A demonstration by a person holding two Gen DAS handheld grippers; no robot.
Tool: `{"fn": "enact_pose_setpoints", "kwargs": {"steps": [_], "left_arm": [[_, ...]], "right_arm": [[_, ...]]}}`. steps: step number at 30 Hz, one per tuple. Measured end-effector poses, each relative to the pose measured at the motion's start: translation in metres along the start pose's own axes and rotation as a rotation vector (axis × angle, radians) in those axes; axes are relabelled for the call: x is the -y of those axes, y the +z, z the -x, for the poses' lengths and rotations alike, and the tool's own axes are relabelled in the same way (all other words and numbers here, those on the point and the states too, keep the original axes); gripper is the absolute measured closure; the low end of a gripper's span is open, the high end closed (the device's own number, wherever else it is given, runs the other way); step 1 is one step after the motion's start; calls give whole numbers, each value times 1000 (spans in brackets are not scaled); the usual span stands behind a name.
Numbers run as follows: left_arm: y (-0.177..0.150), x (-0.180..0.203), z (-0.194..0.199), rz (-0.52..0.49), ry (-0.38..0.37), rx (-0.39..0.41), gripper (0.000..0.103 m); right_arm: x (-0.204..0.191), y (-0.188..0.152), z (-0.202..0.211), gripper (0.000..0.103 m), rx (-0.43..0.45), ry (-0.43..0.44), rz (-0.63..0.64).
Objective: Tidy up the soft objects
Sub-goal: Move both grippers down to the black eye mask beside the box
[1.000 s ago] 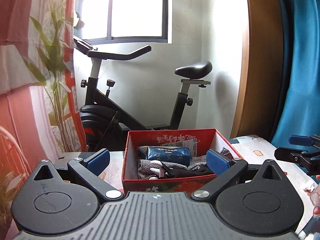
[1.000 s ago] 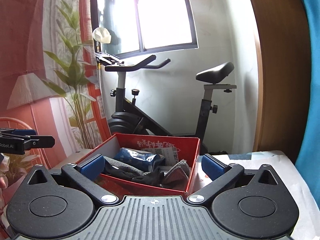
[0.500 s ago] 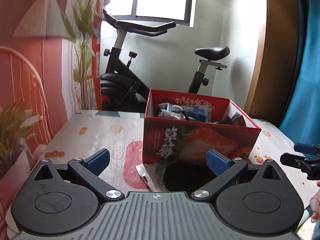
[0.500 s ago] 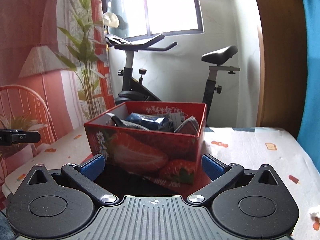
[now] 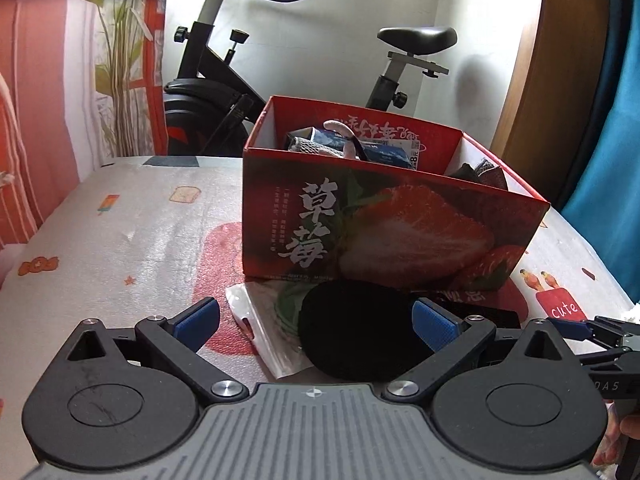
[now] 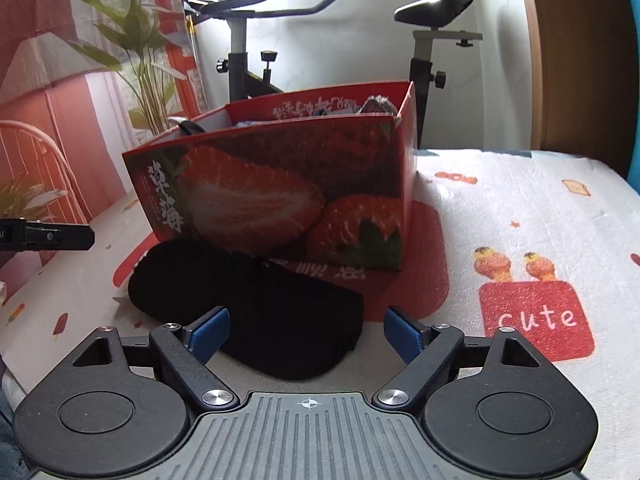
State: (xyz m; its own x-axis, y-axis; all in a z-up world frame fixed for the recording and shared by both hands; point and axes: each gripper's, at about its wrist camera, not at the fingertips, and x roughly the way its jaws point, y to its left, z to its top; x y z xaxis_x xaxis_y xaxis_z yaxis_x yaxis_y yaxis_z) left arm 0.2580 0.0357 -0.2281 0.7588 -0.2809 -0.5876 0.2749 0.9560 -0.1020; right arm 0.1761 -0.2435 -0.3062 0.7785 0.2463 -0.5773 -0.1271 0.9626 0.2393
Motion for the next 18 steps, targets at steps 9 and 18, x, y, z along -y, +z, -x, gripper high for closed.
{"fn": "enact_pose_setpoints", "kwargs": {"steps": [9,18], "left_arm": [[2,4,-70,-43,6,-48,12],[-2,1,-94,-24,-63,-124,19]], "right_arm": [[-1,-3,-37,27,-72,-27,20],[-4,-5,-41,25,-55,-31,69]]}}
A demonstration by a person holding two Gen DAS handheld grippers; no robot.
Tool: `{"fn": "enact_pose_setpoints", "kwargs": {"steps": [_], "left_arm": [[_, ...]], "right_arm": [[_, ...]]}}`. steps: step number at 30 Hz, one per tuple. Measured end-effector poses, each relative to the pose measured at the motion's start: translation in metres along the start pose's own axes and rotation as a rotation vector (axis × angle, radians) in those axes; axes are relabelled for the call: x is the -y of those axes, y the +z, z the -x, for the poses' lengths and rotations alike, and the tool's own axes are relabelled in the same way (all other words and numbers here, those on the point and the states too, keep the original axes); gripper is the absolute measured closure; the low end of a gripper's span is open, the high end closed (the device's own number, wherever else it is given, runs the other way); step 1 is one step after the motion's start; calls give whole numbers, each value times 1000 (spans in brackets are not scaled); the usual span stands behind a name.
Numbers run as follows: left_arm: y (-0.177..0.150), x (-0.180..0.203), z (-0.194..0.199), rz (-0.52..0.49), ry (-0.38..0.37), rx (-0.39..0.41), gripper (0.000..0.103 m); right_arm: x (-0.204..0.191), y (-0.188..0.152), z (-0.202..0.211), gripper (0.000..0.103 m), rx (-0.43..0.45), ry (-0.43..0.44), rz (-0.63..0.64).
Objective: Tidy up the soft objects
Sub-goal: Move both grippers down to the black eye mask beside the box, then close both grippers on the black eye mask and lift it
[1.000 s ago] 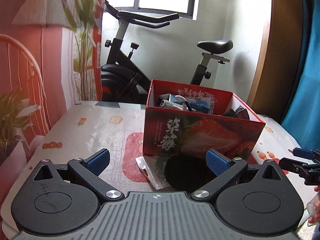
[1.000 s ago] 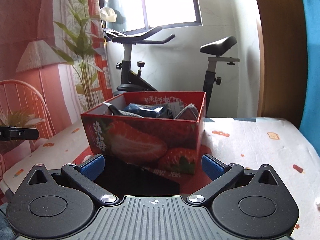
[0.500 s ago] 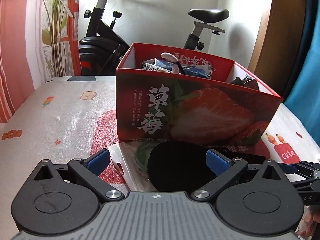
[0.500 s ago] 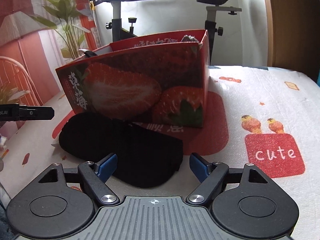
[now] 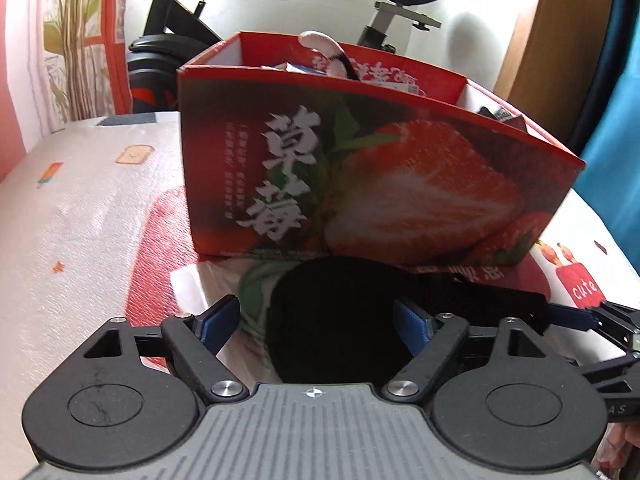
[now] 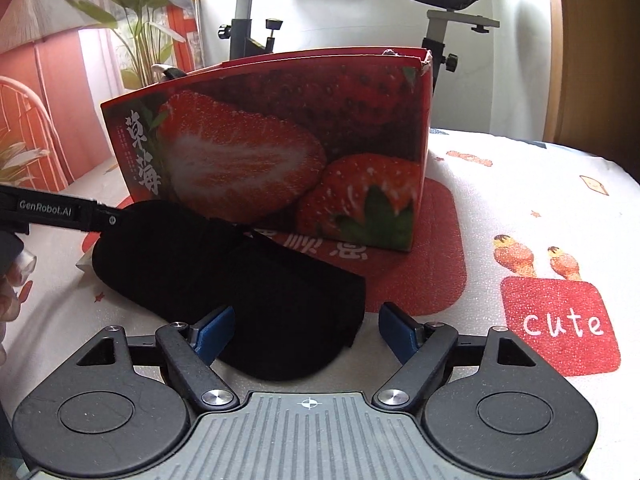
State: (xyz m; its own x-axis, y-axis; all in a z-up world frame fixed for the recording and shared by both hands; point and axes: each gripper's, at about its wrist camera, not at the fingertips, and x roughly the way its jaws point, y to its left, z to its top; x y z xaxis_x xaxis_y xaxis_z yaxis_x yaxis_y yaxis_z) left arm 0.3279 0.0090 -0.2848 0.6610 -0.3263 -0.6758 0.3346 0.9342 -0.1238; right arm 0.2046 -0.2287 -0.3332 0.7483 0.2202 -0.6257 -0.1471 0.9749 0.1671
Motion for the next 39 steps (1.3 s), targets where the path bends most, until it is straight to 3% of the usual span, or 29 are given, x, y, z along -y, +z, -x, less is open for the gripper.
{"fn": "enact_pose_setpoints", "kwargs": {"steps": [2,6,14,19,25,26,39], "left_arm": [[-4,4,-1,-4,-20,-10,20],[-9,12,4,-1,-24,5,45],[-22,26,18,19,-4,12,58],[-29,26,28,39,5,14,77],[-39,17,46,118,33,63,87],[-40,17,49,121,38,68,88],[-36,25,90,92,78,188,91]], "right_arm": [[2,0,1,25,1,3,0],[4,0,1,26,2,22,-11],[5,0,9,32,-3,67,-28],[16,0,21,54,31,94,-85],[20,2,37,86,92,88,-85],[20,3,40,102,104,80,-83],[5,27,81,102,244,101,10]]}}
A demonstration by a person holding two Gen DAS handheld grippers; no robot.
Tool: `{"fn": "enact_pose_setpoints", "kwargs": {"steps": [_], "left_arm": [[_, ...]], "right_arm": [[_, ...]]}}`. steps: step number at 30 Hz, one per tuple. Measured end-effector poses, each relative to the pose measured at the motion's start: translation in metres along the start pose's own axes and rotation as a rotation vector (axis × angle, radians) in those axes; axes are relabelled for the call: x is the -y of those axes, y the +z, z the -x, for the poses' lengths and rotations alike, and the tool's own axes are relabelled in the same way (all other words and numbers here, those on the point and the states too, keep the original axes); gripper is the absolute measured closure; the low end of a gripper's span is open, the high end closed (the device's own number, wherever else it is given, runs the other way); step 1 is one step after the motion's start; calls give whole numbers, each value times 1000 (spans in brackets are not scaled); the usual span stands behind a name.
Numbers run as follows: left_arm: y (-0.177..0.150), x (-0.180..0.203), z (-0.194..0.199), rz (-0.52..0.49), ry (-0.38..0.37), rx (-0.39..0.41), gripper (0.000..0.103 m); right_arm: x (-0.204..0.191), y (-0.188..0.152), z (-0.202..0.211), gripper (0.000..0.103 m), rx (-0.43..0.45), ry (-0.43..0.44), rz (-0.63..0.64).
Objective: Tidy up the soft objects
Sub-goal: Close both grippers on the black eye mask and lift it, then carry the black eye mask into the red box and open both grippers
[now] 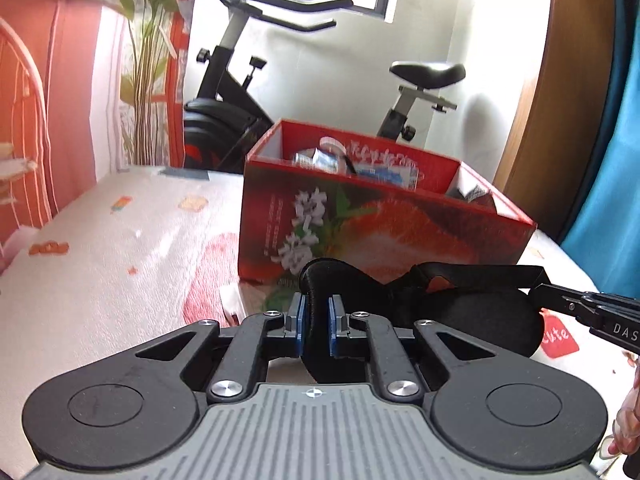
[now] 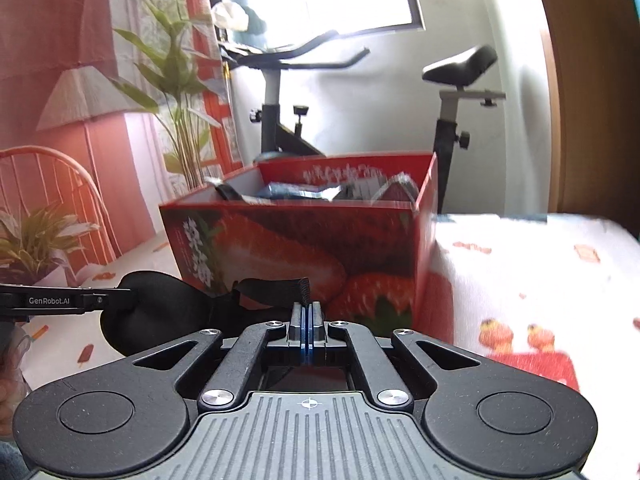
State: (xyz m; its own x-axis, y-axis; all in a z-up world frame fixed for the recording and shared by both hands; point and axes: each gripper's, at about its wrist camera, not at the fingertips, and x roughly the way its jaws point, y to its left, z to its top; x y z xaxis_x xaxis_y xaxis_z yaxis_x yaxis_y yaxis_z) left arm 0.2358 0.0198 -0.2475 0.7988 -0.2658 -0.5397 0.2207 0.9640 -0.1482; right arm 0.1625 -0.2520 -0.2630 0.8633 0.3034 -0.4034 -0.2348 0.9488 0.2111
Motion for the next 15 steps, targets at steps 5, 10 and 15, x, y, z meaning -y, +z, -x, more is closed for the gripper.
{"fn": "enact_pose_setpoints", "kwargs": {"steps": [5,10,15], "left_arm": [[26,-1,20,-5,-3,93,91],[69,5,36,-37,-9,215,91],[111,16,16,-71,-21,258,91]], "right_arm": [[-7,39,15,102,100,15,65],[-10,87,8,102,167,20,140],[-2,126,-27,102,169,0,178]]}}
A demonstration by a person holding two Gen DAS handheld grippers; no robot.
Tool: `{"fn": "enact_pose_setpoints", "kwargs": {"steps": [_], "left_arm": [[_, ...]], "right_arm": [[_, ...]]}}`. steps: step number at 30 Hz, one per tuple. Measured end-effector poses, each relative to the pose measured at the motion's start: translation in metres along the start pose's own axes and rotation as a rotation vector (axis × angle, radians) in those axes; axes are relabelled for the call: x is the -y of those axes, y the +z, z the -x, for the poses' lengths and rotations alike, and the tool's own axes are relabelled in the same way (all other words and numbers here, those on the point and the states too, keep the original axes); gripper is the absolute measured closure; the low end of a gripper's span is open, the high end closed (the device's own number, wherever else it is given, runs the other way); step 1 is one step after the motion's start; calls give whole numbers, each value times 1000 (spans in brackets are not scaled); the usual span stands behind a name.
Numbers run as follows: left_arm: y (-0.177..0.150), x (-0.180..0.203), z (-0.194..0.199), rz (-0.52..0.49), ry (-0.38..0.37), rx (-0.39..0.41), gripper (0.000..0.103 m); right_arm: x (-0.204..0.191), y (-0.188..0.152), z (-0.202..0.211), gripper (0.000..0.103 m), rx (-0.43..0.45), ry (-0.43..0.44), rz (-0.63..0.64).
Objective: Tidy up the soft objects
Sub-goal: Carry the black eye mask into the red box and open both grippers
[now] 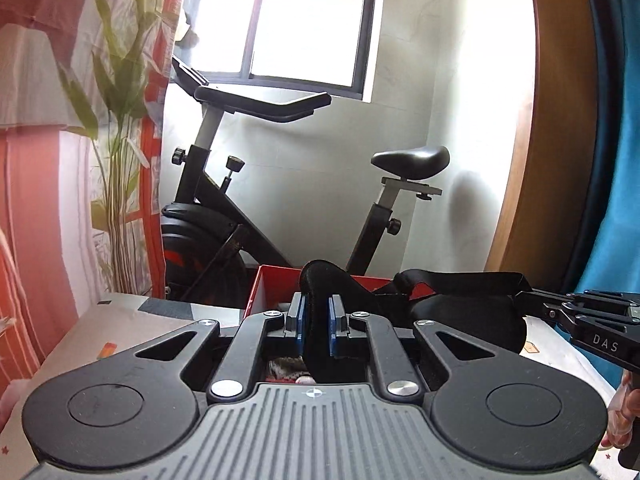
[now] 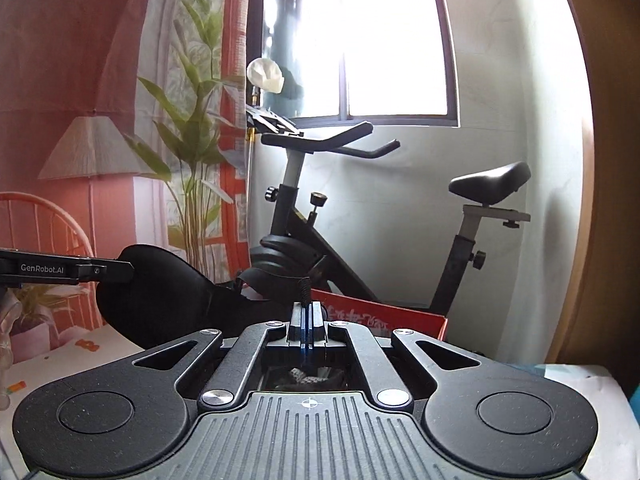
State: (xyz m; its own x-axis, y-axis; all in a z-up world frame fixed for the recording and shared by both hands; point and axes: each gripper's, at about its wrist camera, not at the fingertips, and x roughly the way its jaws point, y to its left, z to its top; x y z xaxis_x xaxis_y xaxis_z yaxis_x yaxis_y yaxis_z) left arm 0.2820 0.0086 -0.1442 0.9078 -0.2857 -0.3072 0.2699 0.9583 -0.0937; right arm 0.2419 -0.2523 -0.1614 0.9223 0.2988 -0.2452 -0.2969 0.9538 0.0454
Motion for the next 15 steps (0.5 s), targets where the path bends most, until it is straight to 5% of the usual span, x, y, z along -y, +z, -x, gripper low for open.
{"fn": "enact_pose_setpoints", "kwargs": {"steps": [15], "left_arm": [[22,14,-141,-110,8,-117,91]], "right_arm": [[44,-20,-112,102,-143,-106,5]]}}
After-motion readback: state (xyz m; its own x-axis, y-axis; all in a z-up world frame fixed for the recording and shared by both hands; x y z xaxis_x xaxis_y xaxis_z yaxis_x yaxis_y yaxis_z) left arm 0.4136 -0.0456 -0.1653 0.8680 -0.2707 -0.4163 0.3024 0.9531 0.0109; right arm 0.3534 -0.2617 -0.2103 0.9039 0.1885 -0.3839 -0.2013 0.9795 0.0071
